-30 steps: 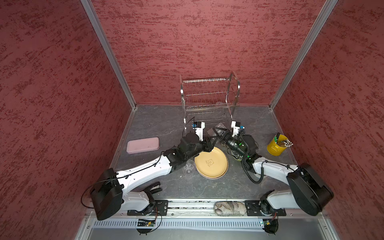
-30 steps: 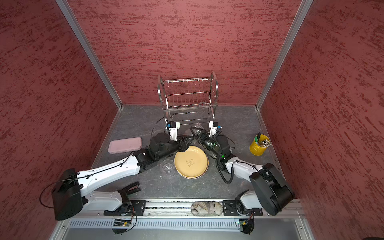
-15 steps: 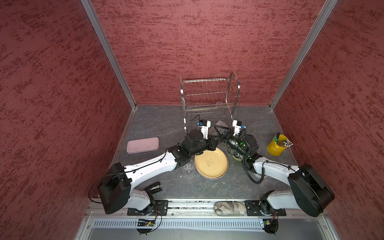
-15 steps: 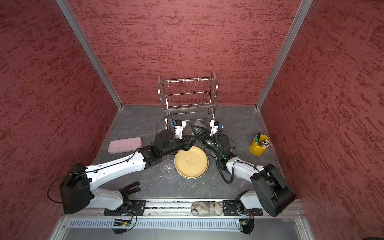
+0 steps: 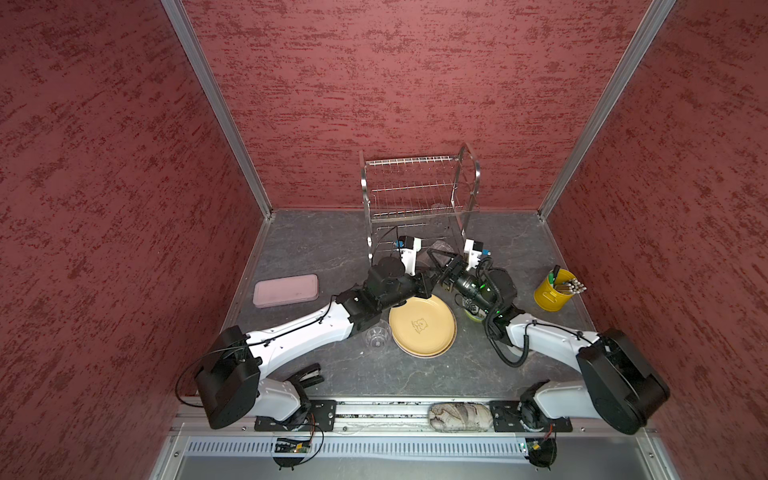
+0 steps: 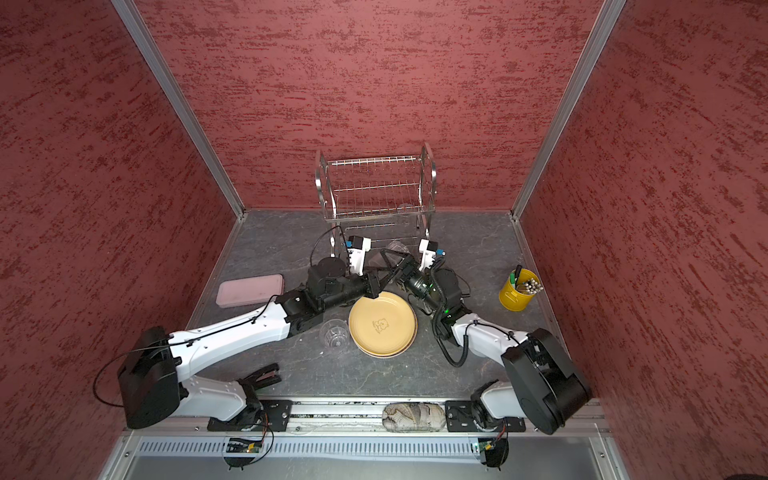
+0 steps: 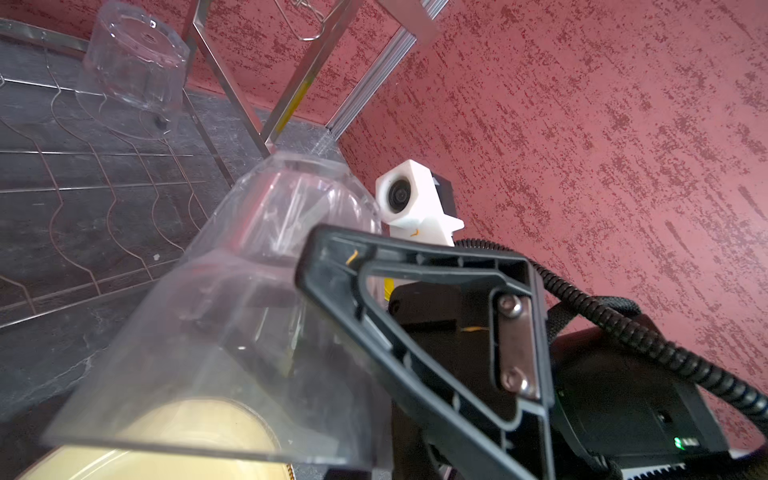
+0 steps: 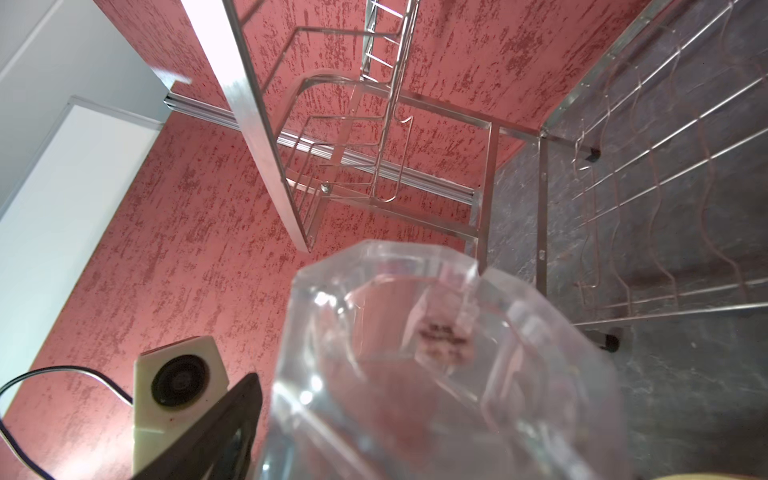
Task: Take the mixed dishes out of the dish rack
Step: 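Close the left gripper on the cup while the right gripper releases and withdraws, then lower the clear cup onto the table beside the first cup with the left gripper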
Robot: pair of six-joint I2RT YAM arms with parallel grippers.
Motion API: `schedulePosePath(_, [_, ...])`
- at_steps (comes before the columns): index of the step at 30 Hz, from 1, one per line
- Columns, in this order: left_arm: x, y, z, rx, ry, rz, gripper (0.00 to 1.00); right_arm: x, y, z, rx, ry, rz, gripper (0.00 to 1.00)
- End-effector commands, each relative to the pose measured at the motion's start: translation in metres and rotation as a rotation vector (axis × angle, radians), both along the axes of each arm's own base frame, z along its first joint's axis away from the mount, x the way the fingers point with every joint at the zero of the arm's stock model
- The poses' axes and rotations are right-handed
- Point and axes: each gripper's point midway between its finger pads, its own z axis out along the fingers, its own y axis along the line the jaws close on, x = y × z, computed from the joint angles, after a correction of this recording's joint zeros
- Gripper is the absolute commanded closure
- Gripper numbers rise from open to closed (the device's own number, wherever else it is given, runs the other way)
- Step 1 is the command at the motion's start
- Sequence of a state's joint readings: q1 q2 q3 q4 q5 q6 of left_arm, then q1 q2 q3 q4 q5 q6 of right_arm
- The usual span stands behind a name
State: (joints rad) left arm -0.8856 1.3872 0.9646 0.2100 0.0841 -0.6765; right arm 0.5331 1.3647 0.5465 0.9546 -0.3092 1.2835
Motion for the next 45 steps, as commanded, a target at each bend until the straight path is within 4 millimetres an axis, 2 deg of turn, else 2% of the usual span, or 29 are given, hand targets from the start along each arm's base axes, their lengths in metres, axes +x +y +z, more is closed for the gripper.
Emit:
schedulePosePath(1, [0.000, -0.003, 0.018, -0.035, -0.024, -0.008, 1.00, -0.010, -0.005, 0.034, 0.053, -0.110, -0.003, 0.01])
schedulePosePath(10, [-0.011, -0.005, 0.017, 0.011, -0.005, -0.050, 1.00, -0.011, -0.012, 0.035, 0.017, -0.137, -0.045, 0.01])
schedulePosePath(21, [-0.034, 0.006, 0.005, 0.118, 0.020, -0.091, 1.00, -0.015, -0.065, 0.056, -0.165, -0.225, -0.318, 0.01])
schedulePosePath(27, [-0.042, 0.012, 0.011, 0.151, -0.001, -0.112, 1.00, -0.022, -0.085, 0.066, -0.232, -0.276, -0.411, 0.01])
schedulePosePath(36, [-0.071, 0.047, 0.015, 0.341, 0.001, -0.161, 1.00, -0.024, -0.110, 0.060, -0.411, -0.290, -0.532, 0.01])
schedulePosePath(45, [-0.102, 0.091, 0.000, 0.550, 0.048, -0.140, 1.00, -0.031, -0.141, 0.054, -0.673, -0.301, -0.648, 0.01])
